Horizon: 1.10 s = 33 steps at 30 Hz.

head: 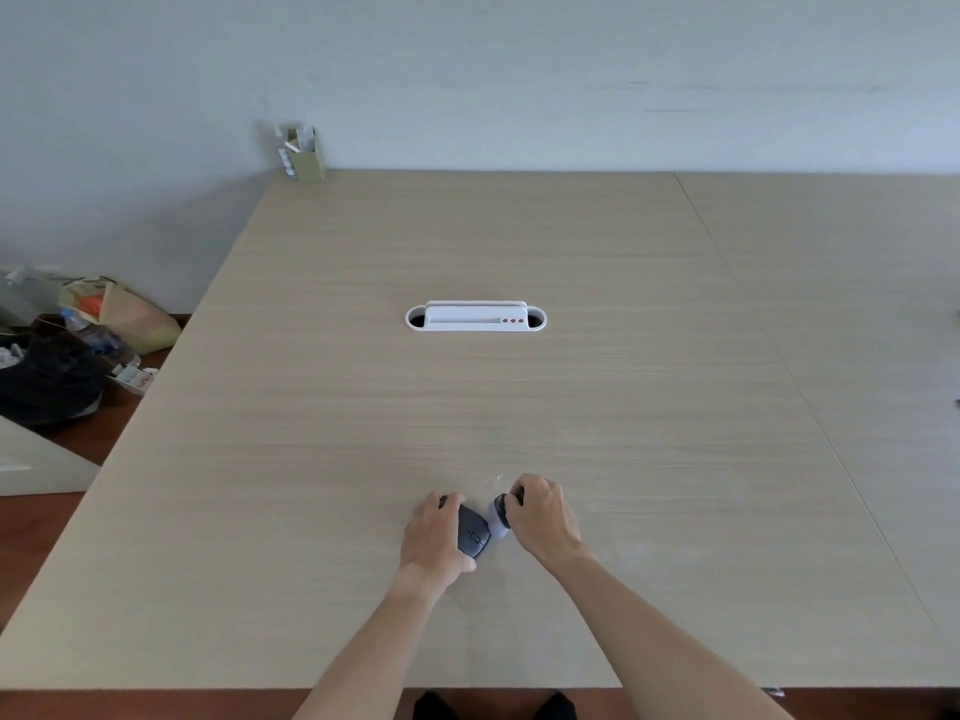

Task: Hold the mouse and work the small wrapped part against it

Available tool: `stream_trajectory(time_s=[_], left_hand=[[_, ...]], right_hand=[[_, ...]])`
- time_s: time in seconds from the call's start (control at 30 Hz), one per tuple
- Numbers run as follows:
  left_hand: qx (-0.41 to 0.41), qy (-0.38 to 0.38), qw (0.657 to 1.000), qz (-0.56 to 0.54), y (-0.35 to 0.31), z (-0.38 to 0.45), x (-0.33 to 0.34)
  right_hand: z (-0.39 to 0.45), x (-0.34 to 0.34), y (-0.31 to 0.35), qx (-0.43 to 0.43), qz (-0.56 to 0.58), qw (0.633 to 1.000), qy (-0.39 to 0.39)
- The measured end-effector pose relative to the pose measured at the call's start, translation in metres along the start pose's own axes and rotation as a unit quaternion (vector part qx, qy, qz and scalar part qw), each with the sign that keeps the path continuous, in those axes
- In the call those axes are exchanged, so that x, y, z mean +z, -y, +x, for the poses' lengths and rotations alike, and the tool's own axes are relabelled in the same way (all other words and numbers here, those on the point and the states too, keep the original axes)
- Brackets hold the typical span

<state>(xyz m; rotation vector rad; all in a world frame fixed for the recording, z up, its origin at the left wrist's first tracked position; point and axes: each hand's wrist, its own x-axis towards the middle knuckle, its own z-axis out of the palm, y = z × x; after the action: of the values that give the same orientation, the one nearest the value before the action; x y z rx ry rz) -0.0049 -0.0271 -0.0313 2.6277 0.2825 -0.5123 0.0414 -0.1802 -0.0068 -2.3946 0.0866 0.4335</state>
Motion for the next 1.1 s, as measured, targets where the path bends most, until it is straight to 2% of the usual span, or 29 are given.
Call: stream_trajectory(time_s=[0.07, 0.13, 0.23, 0.37, 0.43, 0.53, 0.6, 0.7, 0.8, 0.87, 0.93, 0.97, 1.1], left_hand=[[-0.002, -0.023, 1.0, 0.011, -0.002, -0.002, 0.001], [-0.025, -0.048, 0.999, -0.008, -0.005, -0.005, 0.003], [-0.047, -0.06, 0.997, -0.032, -0.01, -0.008, 0.005], [-0.033, -0.049, 0.998, -0.034, -0.011, -0.005, 0.001], [-0.018, -0.039, 0.998, -0.041, -0.011, -0.004, -0.001], [-0.008, -0.029, 0.995, -0.092, -0.01, -0.005, -0.002], [-0.002, -0.024, 0.994, -0.111, -0.008, -0.006, -0.004], [0.01, -0.011, 0.994, -0.105, -0.004, -0.006, -0.007], [0.02, -0.003, 0.994, -0.107, -0.002, -0.007, -0.01], [0.023, 0.002, 0.994, -0.11, -0.002, -0.007, -0.01], [0.022, 0.01, 0.993, -0.113, -0.001, -0.007, -0.011], [0.024, 0.011, 0.993, -0.111, -0.001, -0.007, -0.012], [0.031, 0.029, 0.995, -0.086, 0.002, -0.006, -0.016]], right_hand=[[0.0, -0.002, 0.004, 0.002, 0.06, 0.998, -0.009], [-0.002, 0.0, 0.006, 0.002, 0.096, 0.995, 0.015], [-0.006, 0.006, -0.001, -0.006, 0.06, 0.997, 0.046], [-0.006, 0.002, -0.005, 0.015, -0.016, 1.0, -0.001], [-0.004, 0.0, -0.001, 0.01, 0.017, 1.0, -0.02], [-0.002, 0.002, 0.008, 0.0, 0.084, 0.996, -0.002], [-0.001, 0.003, 0.007, 0.001, 0.059, 0.998, 0.014], [0.001, 0.001, 0.003, 0.007, 0.009, 1.0, -0.018], [0.002, 0.002, 0.007, 0.007, 0.113, 0.993, -0.04], [0.0, 0.003, 0.011, -0.004, 0.151, 0.988, 0.006], [-0.002, 0.007, 0.009, -0.026, 0.134, 0.988, 0.068], [-0.002, 0.008, 0.006, -0.033, 0.117, 0.99, 0.069], [-0.003, 0.01, -0.003, -0.027, 0.041, 0.998, -0.04]])
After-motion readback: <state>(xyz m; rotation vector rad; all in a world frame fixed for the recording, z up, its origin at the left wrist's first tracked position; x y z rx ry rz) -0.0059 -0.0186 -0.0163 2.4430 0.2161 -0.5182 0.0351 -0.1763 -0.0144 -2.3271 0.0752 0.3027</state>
